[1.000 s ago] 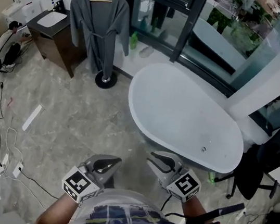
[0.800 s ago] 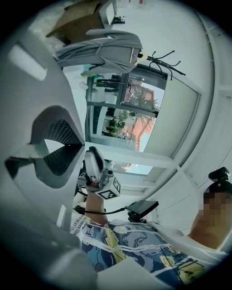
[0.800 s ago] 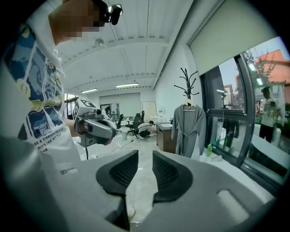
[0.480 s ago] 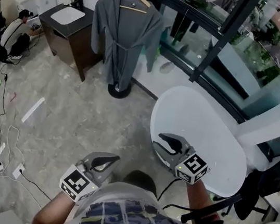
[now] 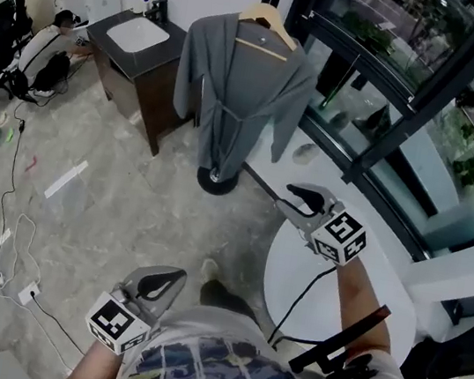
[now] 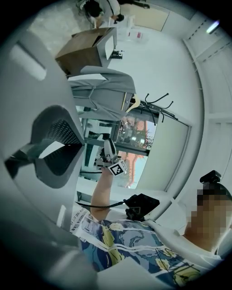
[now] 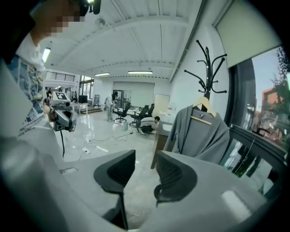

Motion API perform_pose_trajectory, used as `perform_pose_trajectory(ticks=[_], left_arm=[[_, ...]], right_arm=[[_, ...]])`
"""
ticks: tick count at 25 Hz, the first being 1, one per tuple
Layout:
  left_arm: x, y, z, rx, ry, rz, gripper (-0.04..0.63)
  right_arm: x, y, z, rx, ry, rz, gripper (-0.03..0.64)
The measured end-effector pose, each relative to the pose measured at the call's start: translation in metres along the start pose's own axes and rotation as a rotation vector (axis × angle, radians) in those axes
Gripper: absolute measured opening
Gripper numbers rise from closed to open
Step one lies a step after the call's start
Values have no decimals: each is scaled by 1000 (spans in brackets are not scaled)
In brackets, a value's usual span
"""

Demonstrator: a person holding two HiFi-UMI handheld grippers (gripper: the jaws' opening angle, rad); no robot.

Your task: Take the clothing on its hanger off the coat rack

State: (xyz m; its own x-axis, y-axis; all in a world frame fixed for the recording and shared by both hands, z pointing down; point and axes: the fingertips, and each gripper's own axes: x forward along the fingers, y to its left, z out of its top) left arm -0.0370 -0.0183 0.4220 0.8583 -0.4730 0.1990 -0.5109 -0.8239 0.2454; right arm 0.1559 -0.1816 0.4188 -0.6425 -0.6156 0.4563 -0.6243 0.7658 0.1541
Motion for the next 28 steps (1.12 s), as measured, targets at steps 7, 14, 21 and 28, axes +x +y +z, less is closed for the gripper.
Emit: perform_pose_trajectory(ticks=[7, 14, 21, 28], left_arm=[[60, 67, 57, -11, -27, 68, 2], [105, 106, 70, -27, -12, 120, 2], [124, 129, 85, -17, -20, 168, 3], [126, 138, 81, -21, -8, 210, 2]], right_arm=[[61, -181, 59, -83, -12, -66, 170], [103, -308, 99, -126, 2, -121, 217], [154, -376, 100, -100, 100, -15, 265], [197, -375, 105, -16, 141, 197, 282]])
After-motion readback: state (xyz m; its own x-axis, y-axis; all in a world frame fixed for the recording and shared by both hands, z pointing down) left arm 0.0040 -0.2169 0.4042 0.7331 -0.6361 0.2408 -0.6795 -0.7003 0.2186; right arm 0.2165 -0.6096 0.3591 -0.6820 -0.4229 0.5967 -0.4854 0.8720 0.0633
